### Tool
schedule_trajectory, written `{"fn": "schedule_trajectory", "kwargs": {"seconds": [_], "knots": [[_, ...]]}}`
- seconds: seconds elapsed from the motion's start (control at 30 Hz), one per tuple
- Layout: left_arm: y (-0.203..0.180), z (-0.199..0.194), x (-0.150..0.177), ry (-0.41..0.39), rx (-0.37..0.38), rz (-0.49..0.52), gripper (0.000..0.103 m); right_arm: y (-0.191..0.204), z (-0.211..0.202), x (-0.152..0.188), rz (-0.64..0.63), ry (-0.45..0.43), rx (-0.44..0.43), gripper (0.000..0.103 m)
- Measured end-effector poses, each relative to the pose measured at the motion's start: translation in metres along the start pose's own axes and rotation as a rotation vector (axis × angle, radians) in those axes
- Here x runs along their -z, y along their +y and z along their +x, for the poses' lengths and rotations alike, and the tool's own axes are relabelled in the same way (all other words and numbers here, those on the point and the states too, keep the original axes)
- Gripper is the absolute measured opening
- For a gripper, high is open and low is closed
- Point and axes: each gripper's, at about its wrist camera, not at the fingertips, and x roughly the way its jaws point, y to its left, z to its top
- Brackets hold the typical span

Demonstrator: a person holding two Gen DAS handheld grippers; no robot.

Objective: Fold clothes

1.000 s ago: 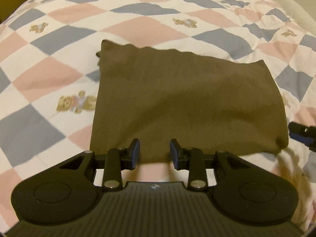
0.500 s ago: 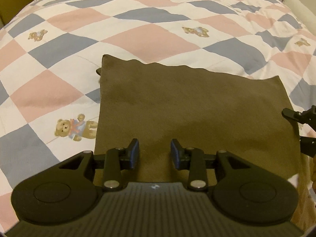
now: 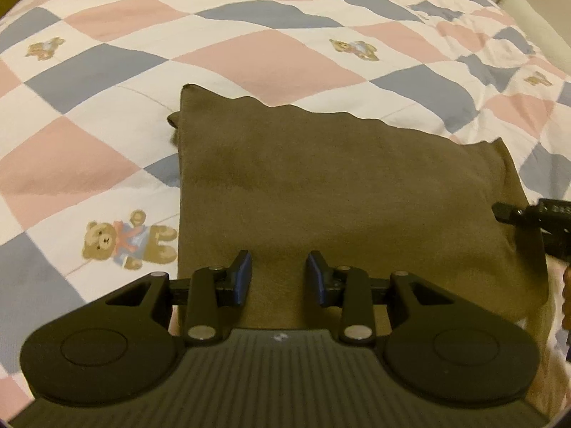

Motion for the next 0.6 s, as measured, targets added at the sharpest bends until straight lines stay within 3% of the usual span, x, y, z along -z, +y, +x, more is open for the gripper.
{"fn": "schedule_trajectory", "kwargs": {"seconds": [0.2,0.33,0.47,0.6], "knots": [[0.026,-0.006,-0.006,0.000,0.062,0.065,0.026,0.099,0.008,0.029,-0.452,-0.067,0.382,0.020],[0.056,-0.012,-0.007,-0.005,0.094,0.056,0.025,0.158,0.014,0.057,-0.668,-0.143,0.516,0.020],[0.088,-0.019,-0.004,-0.009,0.130,0.014,0.025,0.215,0.028,0.091,-0.768,-0.172,0.492,0.021],[0.112,-0.025,0.000,-0.012,0.155,-0.016,0.025,0.256,0.060,0.130,-0.833,-0.096,0.359,0.023]]}}
